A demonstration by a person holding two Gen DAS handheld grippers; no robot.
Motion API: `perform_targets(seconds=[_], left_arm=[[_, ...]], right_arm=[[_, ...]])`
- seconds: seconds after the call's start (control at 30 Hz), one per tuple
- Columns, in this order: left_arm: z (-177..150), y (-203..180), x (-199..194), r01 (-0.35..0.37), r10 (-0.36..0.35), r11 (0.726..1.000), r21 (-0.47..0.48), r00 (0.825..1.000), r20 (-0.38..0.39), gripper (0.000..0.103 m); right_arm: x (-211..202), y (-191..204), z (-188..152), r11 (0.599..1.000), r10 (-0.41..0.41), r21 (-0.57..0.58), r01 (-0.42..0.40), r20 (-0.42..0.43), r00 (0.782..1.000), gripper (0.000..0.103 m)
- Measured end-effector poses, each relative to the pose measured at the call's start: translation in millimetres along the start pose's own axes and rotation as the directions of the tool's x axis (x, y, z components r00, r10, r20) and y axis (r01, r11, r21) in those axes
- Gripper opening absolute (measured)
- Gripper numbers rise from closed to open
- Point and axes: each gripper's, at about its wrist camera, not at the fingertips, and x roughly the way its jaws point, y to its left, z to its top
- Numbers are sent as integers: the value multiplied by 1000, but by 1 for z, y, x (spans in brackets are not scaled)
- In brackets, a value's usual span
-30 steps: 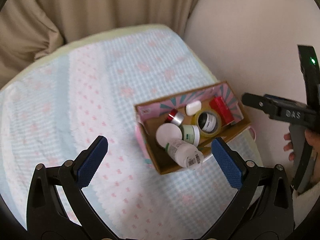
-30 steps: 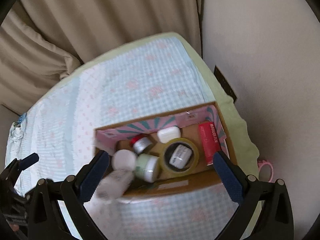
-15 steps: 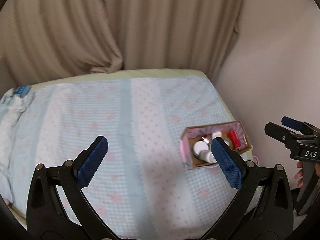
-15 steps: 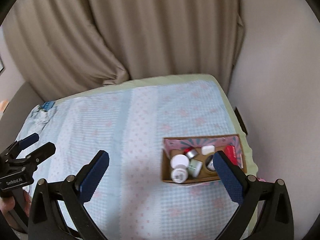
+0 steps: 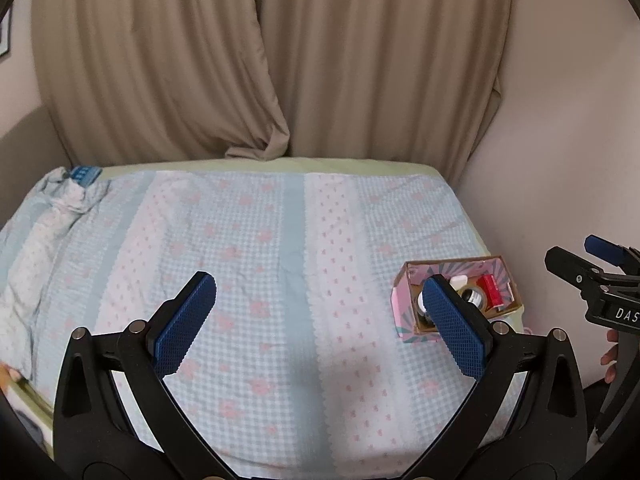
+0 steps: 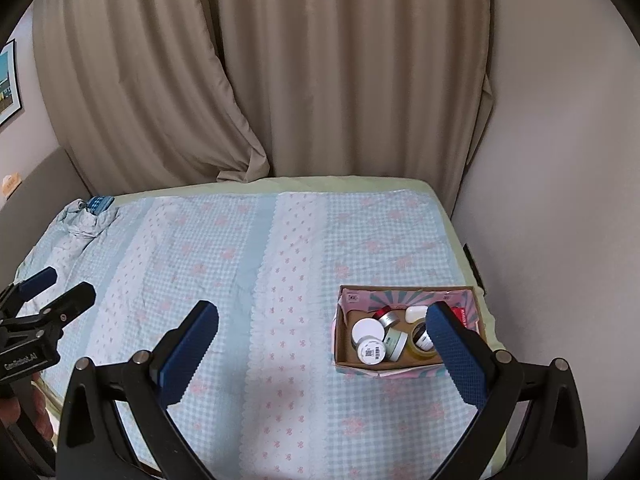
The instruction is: Organize rigid objects
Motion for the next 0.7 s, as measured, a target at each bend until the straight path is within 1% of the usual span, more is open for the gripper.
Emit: perform_targets(seconds=[0.27,0.7], left_arm=[[1,-7,-5,5,-5,1000,5,1000,17,103],[4,-7,-9,3,-3,1000,8,1000,25,103]], right_arm=[[-7,-5,0,1000,0,14,0,19,1000,103],[-12,-5,0,1000,4,12,-4,17,1000,103]])
